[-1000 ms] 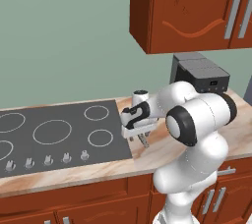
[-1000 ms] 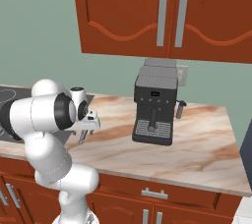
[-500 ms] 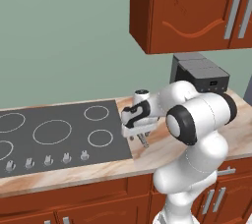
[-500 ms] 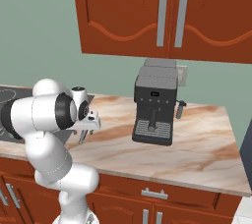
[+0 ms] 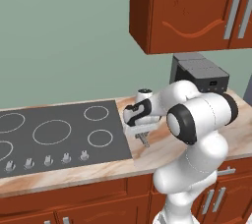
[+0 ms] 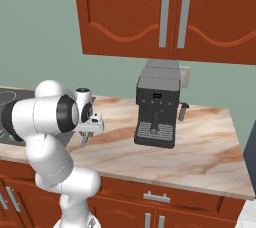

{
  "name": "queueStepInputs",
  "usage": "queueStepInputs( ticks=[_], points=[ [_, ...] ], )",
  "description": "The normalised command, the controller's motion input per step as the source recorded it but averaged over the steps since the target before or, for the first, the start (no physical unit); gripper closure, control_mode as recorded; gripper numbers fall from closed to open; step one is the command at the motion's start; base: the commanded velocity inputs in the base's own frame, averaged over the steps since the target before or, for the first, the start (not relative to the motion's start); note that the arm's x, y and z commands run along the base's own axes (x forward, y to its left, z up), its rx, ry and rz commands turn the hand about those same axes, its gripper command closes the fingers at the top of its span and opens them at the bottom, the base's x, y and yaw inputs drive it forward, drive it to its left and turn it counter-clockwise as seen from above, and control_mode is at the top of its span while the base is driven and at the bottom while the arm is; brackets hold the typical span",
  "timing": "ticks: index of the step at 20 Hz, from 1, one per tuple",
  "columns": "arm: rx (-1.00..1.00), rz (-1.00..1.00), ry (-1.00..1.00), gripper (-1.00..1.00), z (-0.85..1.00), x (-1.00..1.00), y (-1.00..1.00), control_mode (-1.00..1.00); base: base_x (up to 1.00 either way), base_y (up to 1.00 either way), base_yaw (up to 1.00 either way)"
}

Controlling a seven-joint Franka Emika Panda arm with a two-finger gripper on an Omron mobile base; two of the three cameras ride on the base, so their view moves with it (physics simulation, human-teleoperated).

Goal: Pick up the tongs from the counter and place them near the plate next to the oven.

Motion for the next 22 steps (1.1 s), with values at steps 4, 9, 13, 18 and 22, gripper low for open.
queueStepInputs(
  ticks=[4, 9, 13, 18, 22],
  points=[
    [0.0, -0.05, 0.01, 1.0, 0.15, 0.03, -0.05, -1.0, 0.0, 0.0, 0.0],
    [-0.03, -0.05, 0.09, 1.0, 0.97, -0.19, -0.17, -1.0, 0.0, 0.0, 0.0],
    [-0.01, -0.06, 0.1, 1.0, 1.0, -0.61, -0.06, -1.0, 0.0, 0.0, 0.0],
    [0.0, -0.08, 0.05, 1.0, 1.0, -0.88, -0.09, -1.0, 0.0, 0.0, 0.0],
    [0.0, -0.09, 0.0, 1.0, 1.0, -0.81, -0.21, -1.0, 0.0, 0.0, 0.0]
  ],
)
